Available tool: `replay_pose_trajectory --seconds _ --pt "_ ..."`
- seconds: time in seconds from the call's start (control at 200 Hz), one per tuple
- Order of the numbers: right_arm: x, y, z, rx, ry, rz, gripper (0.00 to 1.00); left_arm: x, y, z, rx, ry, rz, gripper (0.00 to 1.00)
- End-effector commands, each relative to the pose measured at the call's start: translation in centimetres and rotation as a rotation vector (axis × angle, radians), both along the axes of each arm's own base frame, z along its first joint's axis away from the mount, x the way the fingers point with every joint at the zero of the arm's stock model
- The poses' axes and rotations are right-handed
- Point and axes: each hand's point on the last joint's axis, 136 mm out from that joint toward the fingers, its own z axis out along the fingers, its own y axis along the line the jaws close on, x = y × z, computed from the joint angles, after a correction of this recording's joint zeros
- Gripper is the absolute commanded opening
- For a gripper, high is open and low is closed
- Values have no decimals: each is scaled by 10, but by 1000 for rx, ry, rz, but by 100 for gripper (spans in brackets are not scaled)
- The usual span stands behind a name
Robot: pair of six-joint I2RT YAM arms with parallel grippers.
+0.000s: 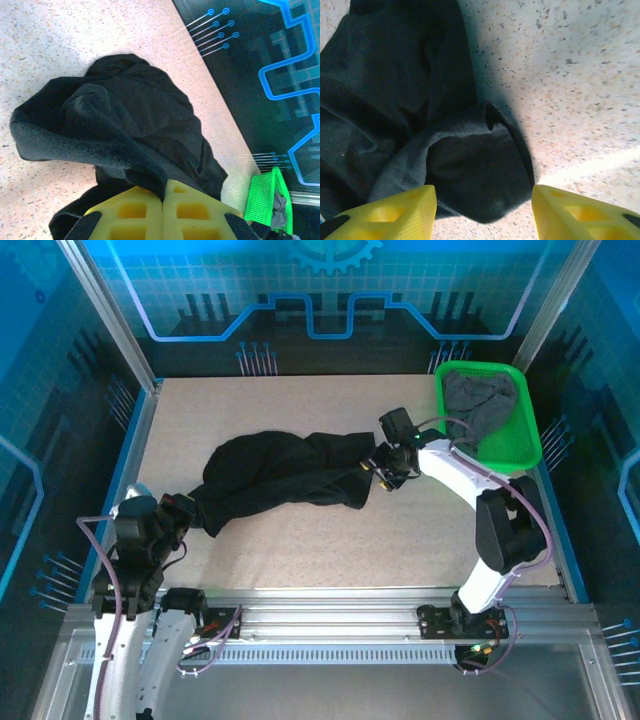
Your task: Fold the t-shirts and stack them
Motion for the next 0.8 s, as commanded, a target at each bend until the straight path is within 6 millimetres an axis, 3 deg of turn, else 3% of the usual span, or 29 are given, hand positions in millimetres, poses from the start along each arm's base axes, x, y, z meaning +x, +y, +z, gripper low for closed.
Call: replay_pose_trajectory --seconds 0.0,0.18,0.54,0.795 --pt "14 12 -5 99 23 -136 56 3 7 0 22 7 34 0" --pt "31 16 -11 188 78 -273 55 11 4 1 21 12 15 0" --pt "26 18 -43 235 222 -390 52 18 4 6 35 2 1 0" --pt "24 17 -64 243 256 -427 38 19 3 8 35 -6 -1 0"
